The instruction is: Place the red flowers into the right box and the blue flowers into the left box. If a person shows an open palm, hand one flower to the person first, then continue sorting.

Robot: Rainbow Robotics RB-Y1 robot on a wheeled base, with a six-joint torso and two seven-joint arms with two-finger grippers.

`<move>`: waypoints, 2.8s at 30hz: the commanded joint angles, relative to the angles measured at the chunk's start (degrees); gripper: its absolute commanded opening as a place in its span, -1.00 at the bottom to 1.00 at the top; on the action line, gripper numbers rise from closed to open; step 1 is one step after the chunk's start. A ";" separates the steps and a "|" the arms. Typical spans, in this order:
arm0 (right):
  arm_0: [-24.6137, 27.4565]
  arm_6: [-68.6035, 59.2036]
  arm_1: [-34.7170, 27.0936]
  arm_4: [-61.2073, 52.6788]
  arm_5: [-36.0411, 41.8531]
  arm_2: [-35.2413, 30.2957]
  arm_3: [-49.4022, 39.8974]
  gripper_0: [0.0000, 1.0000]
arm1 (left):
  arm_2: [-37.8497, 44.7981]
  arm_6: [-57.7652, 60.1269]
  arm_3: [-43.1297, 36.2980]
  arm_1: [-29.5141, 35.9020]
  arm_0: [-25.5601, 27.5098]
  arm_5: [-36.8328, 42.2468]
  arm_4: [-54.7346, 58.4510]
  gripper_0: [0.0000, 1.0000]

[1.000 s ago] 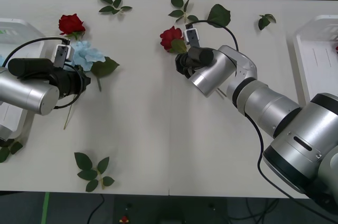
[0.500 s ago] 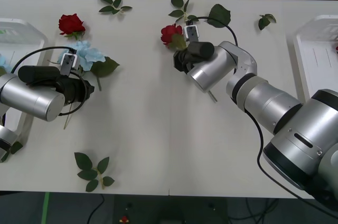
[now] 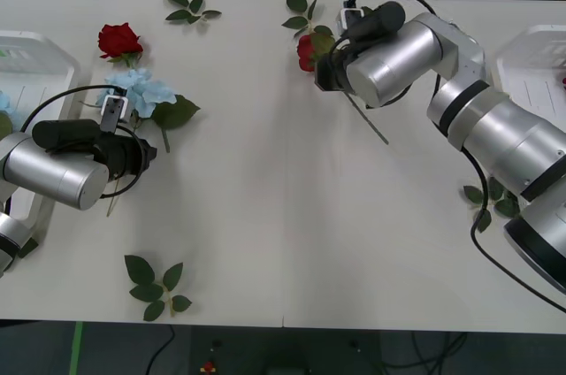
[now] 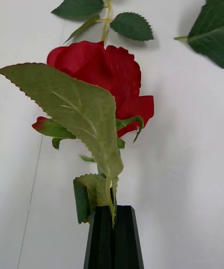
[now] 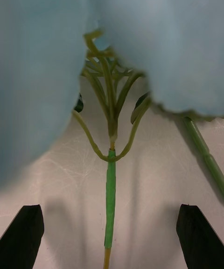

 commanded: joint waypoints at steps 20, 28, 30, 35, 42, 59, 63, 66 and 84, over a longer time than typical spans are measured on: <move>-0.98 4.02 -10.58 -8.61 5.55 -0.13 -11.63 1.00 | -1.06 -2.77 0.11 -0.57 0.73 -1.27 -0.18 -1.00; 0.07 3.23 -10.23 -8.08 5.55 -0.13 -11.55 1.00 | 0.17 -2.77 -1.12 -0.31 -0.06 -3.38 -0.10 -1.00; 0.43 3.23 -9.88 -7.64 5.72 -0.05 -11.55 1.00 | 0.79 -2.69 -2.09 -0.13 -0.32 -2.85 -0.10 -1.00; 2.62 3.14 -8.38 -2.90 6.34 1.27 -11.55 1.00 | 5.98 -2.60 -8.51 -0.05 -2.61 6.64 0.61 -1.00; 5.52 -4.59 -7.33 4.13 -0.60 6.28 -11.55 1.00 | 16.79 -3.13 -20.81 -0.05 -7.70 27.39 2.28 -1.00; 3.59 -13.21 4.54 18.64 -7.20 6.28 3.75 1.00 | 43.42 -25.45 -23.71 3.38 -15.97 49.18 10.63 -1.00; 2.36 -13.21 6.12 19.95 -9.66 6.28 8.76 1.00 | 46.84 -31.69 -18.26 5.58 -15.97 48.13 13.44 -1.00; 1.83 -13.21 6.82 20.75 -11.06 6.28 11.22 1.00 | 49.13 -35.65 -13.43 7.69 -15.88 47.25 15.20 -1.00; 1.83 -13.47 7.00 21.10 -11.85 6.28 11.57 -1.00 | 50.10 -54.54 18.04 17.53 -13.86 28.88 25.13 -1.00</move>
